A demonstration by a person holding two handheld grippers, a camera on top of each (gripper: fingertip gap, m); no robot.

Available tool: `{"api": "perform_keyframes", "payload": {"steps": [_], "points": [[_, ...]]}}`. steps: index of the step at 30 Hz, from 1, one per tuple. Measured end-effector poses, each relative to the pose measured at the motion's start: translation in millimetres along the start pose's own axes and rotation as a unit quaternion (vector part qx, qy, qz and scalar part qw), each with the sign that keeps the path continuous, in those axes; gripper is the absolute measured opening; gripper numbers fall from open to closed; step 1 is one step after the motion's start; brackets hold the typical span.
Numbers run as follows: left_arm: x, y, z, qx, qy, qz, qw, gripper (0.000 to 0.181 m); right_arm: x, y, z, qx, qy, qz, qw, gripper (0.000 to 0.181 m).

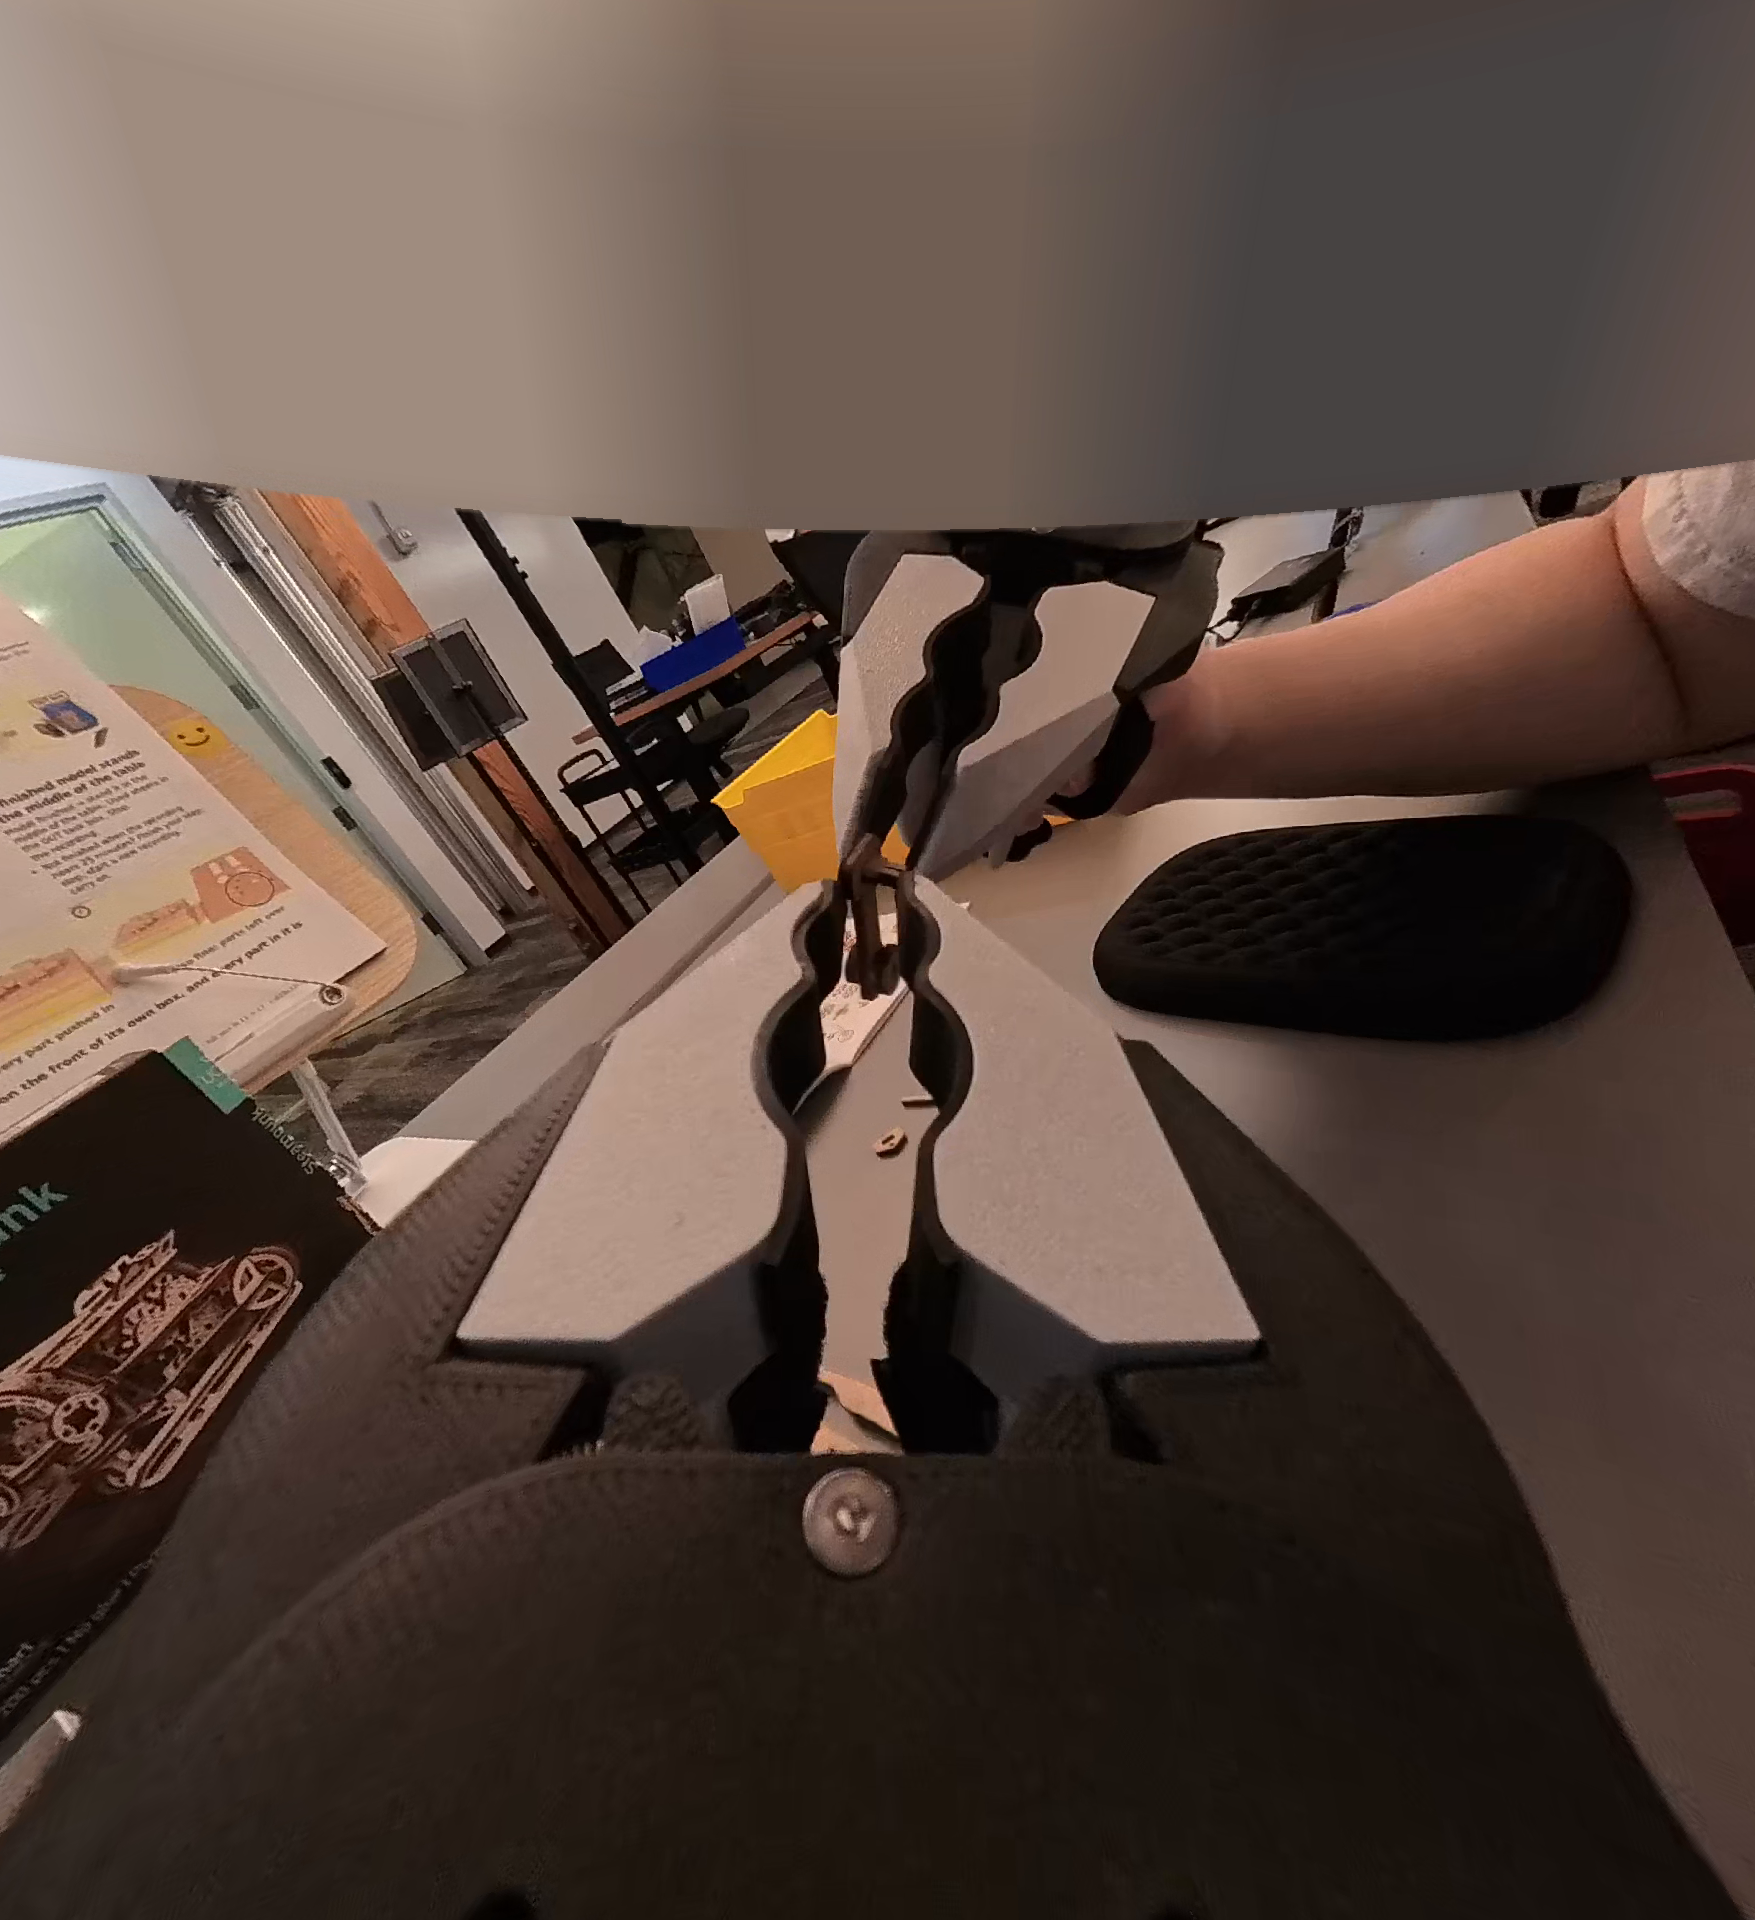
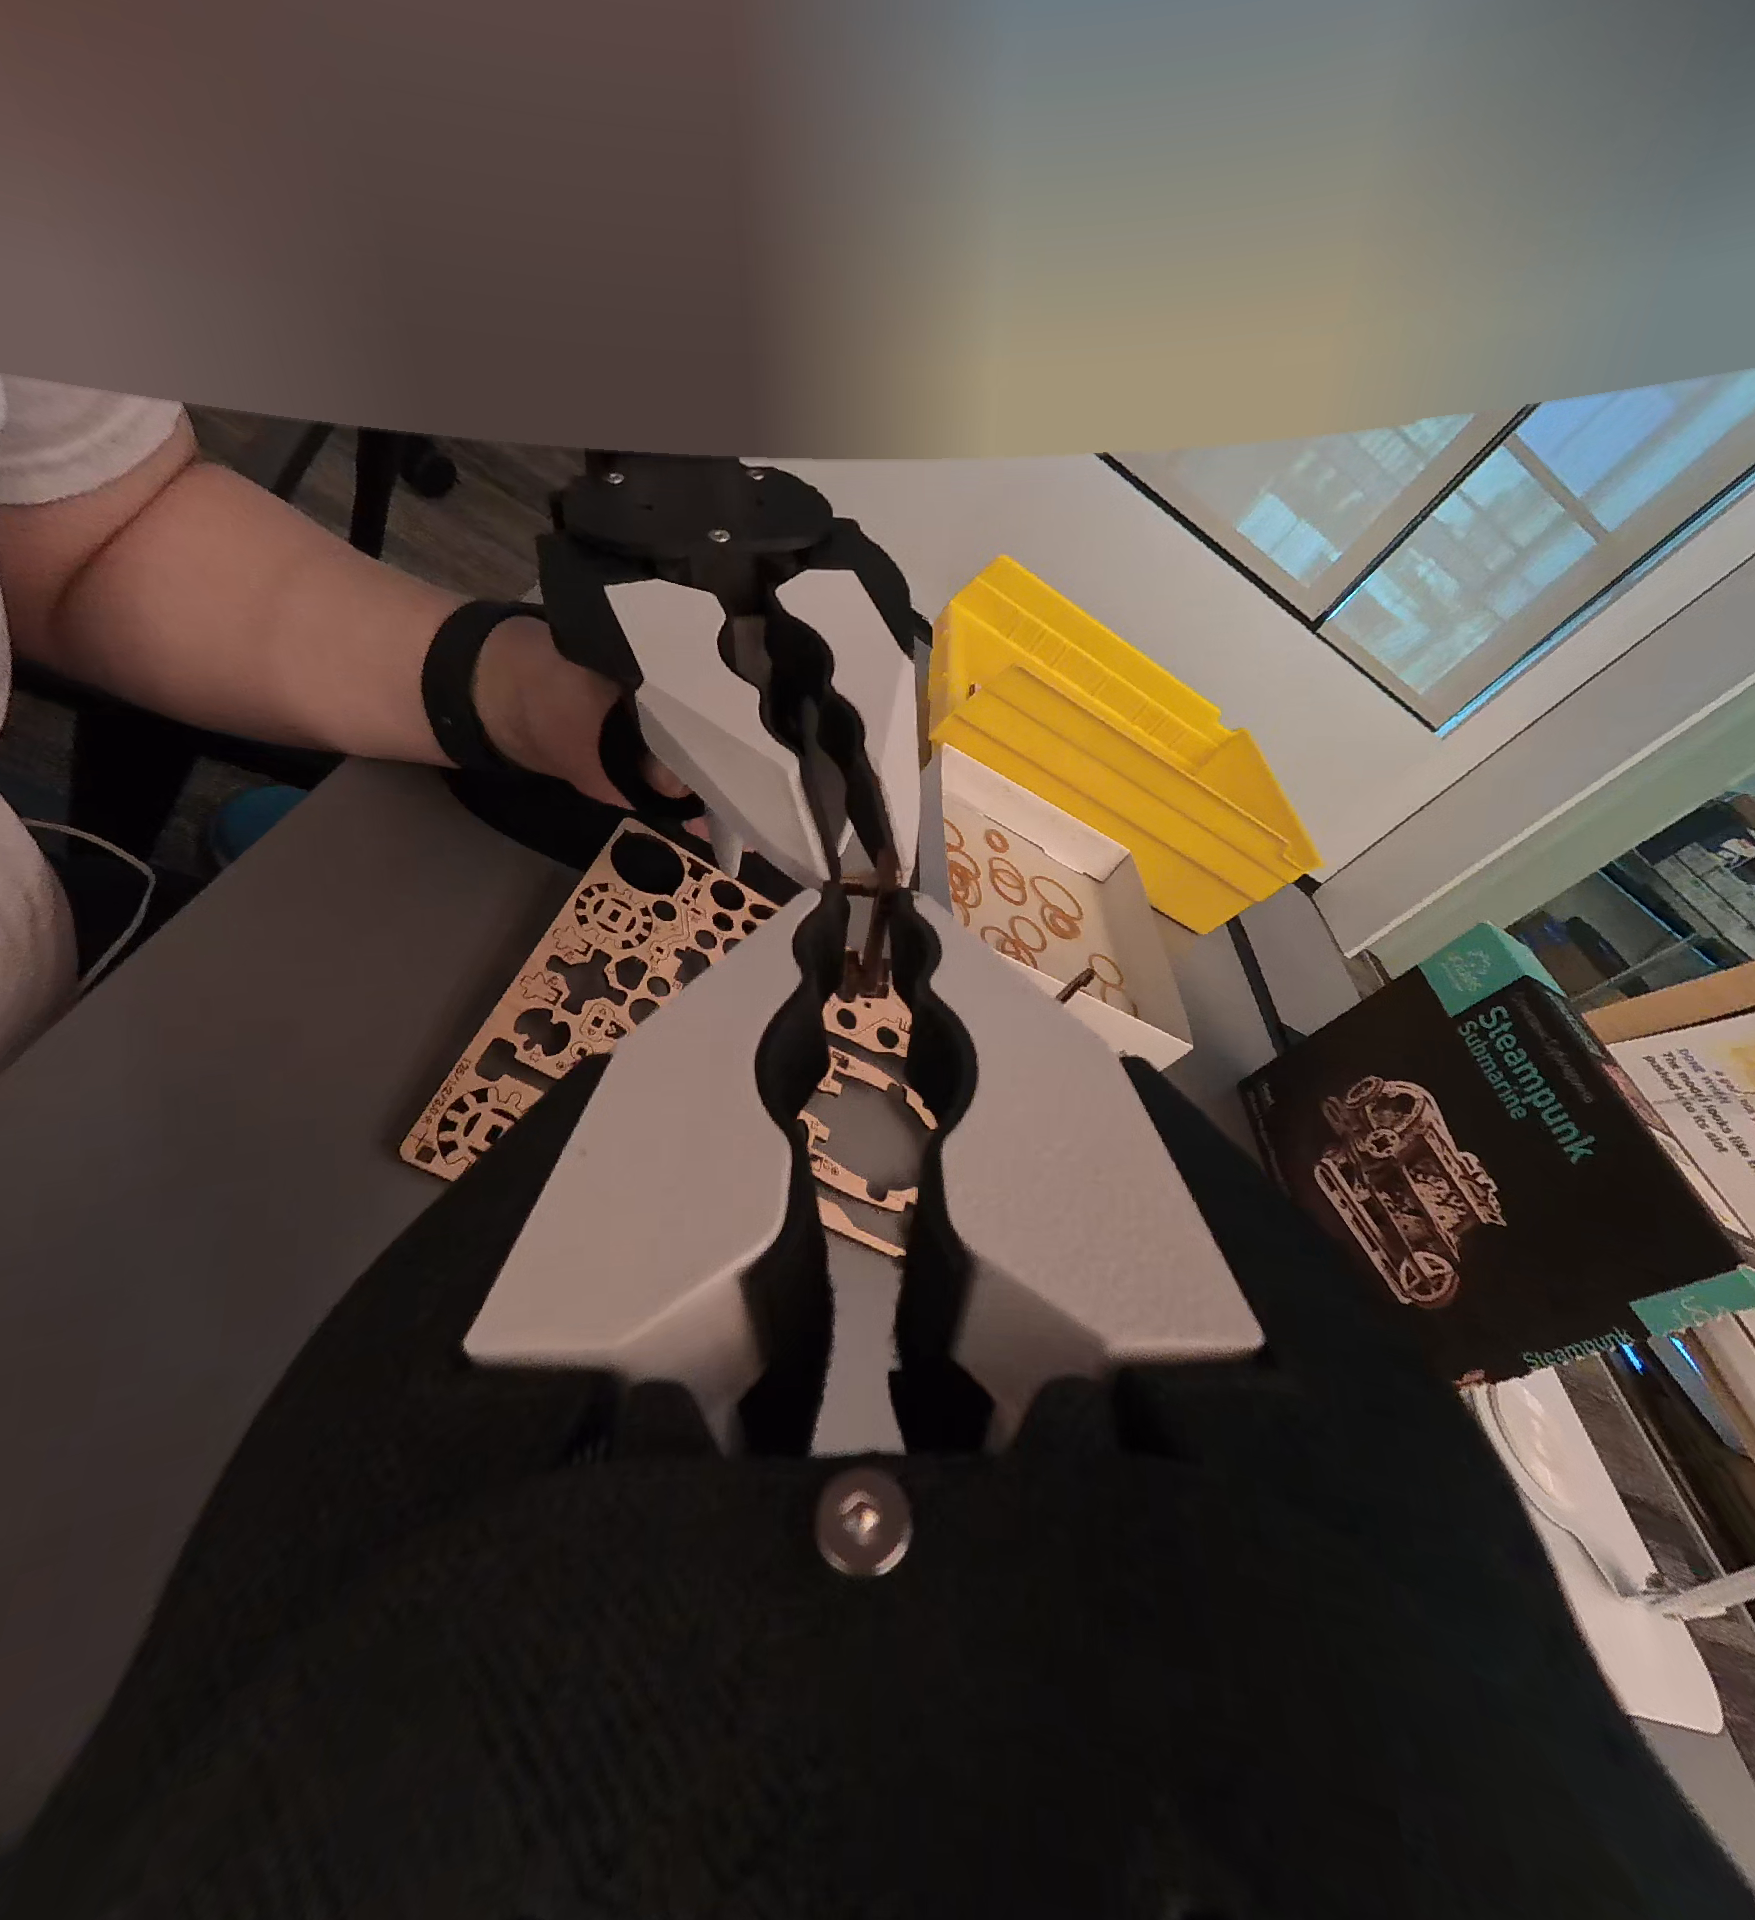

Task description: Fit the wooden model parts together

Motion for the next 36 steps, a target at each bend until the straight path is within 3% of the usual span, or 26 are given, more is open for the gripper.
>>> {"api": "perform_keyframes", "payload": {"steps": [7,11,18,26,28,31,33,36], "points": [[2,-5,-1,-0.034,0.014,0.013,0.999,0.009,0,8,2,0.049,0.017,-0.032,0.998,0.006],[3,-2,1,0.008,0.002,-0.029,1.000,0.009,1,8,5,0.044,-0.002,-0.035,0.998,0.007],[5,-1,3,-0.007,-0.003,-0.014,1.000,0.013,1,10,11,0.093,-0.005,-0.090,0.992,0.006],[6,-1,6,-0.011,-0.013,-0.002,1.000,0.008,2,11,13,0.083,-0.021,-0.081,0.993,0.001],[5,-1,5,-0.013,-0.007,0.006,1.000,0.000,3,11,14,0.081,-0.021,-0.081,0.993,0.001],[4,1,4,-0.007,0.000,0.005,1.000,0.006,2,9,14,0.045,-0.030,-0.064,0.996,0.000],[5,0,4,-0.015,0.000,0.006,1.000,0.023,1,6,14,0.035,-0.035,-0.080,0.996,0.000],[6,6,4,0.007,-0.002,0.019,1.000,0.016,5,0,17,0.017,-0.057,-0.091,0.994,0.000]]}}
Point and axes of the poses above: each gripper's, where its closed fingertips meet, x out along the fingers, z out of its underside, y = z × x across the jaws, the point moved 6 cm from there along -x, back along the fingers, and after that the axes turned 15 degrees about -y, right-handed, at the moved point
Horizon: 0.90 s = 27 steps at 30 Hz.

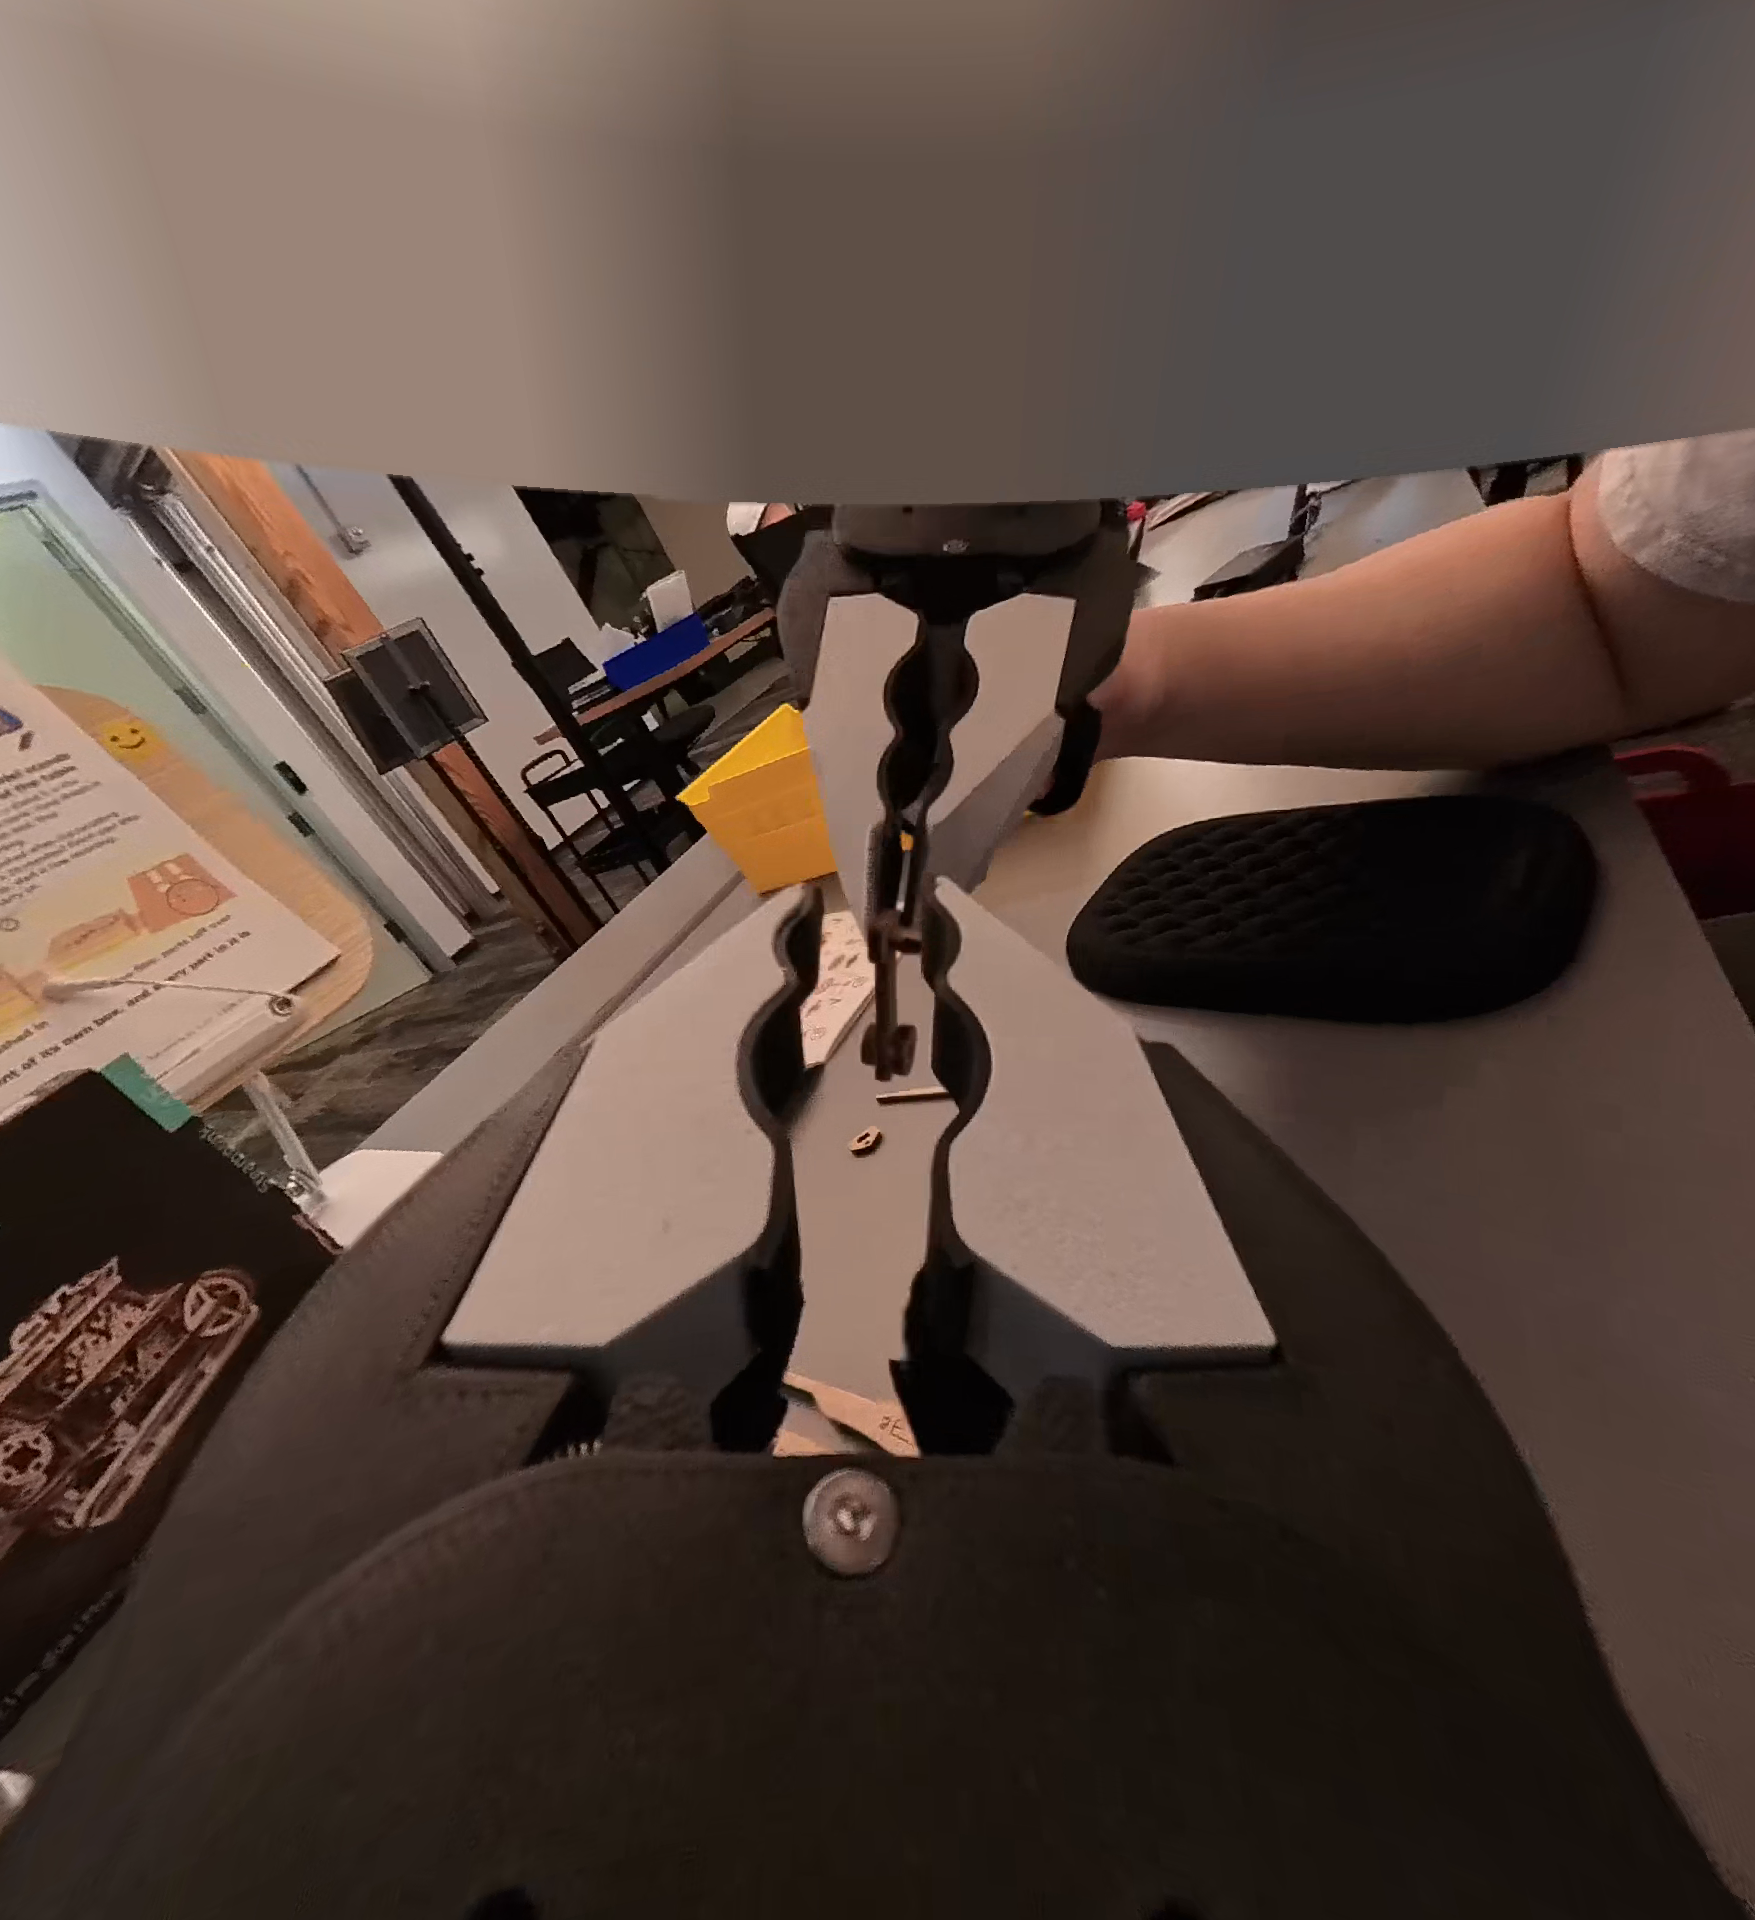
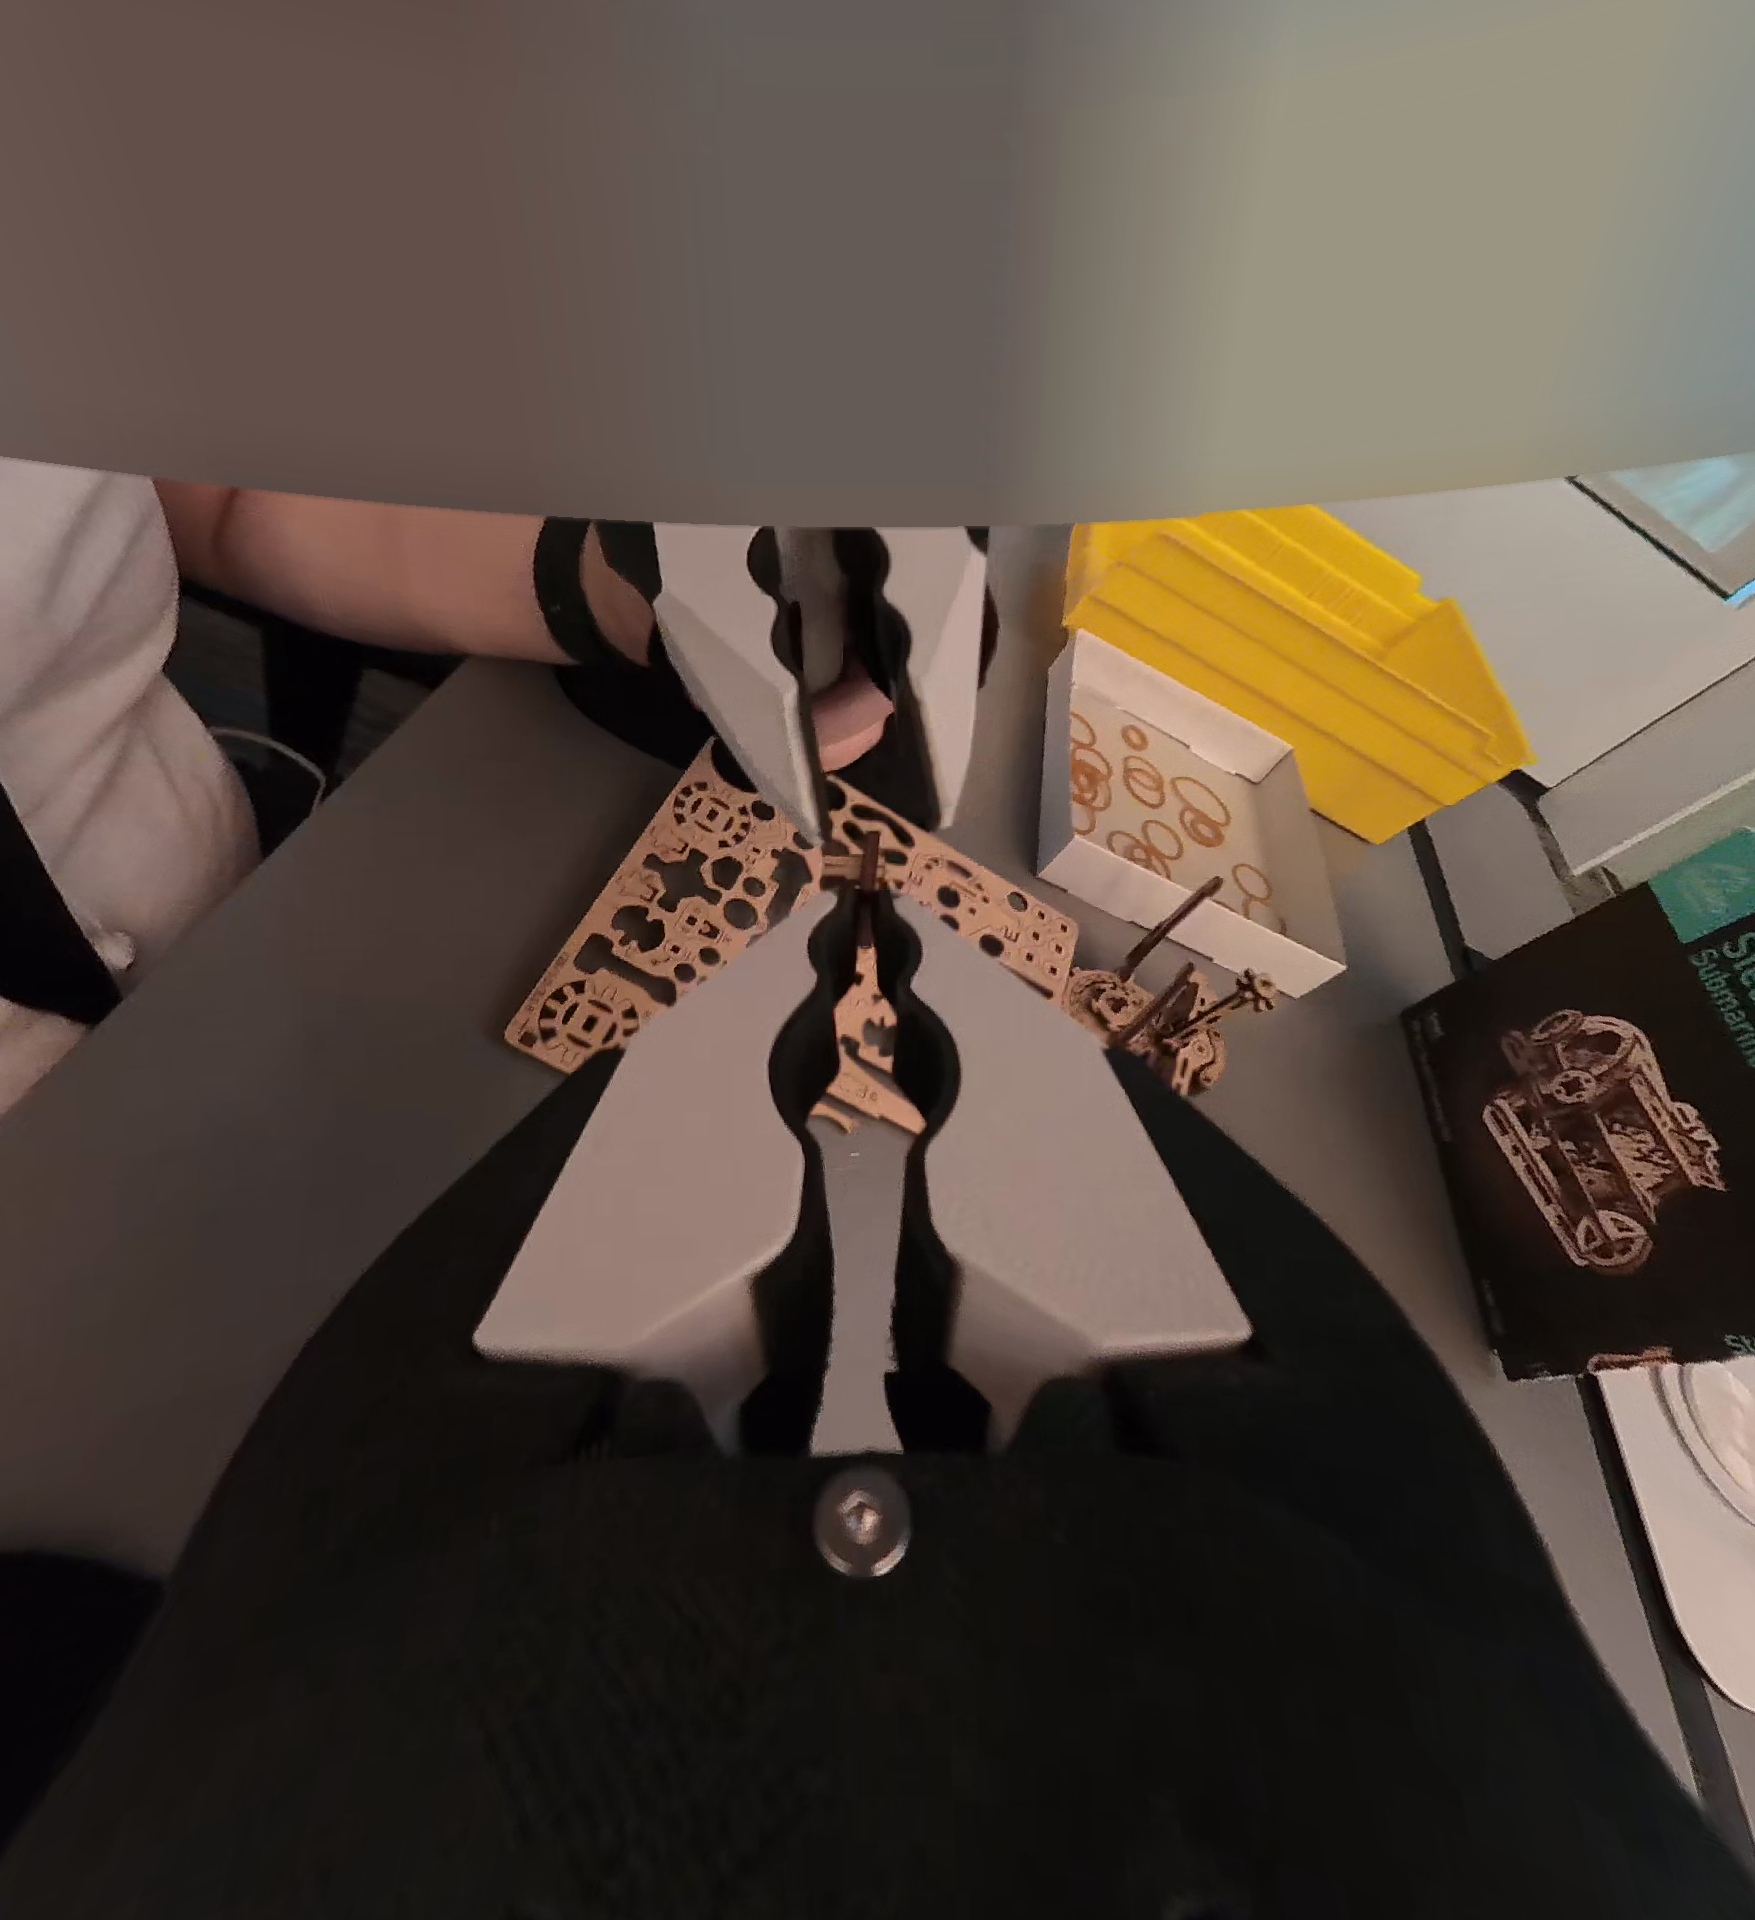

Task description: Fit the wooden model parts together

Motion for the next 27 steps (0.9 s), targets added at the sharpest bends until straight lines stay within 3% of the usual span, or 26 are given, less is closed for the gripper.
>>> {"api": "perform_keyframes", "payload": {"steps": [2,7,18,27], "points": [[1,4,2,0.029,-0.013,-0.006,0.999,0.007,2,-4,-1,-0.006,-0.011,-0.014,1.000,0.000],[5,9,5,0.048,-0.026,0.000,0.999,0.018,0,-5,-1,-0.015,-0.032,-0.009,0.999,0.000],[6,12,7,0.068,-0.037,0.001,0.997,0.008,-2,-3,1,0.006,-0.041,-0.029,0.999,0.000],[10,9,10,0.027,-0.051,0.019,0.998,0.008,-1,-1,9,0.015,-0.044,-0.030,0.998,0.000]]}}
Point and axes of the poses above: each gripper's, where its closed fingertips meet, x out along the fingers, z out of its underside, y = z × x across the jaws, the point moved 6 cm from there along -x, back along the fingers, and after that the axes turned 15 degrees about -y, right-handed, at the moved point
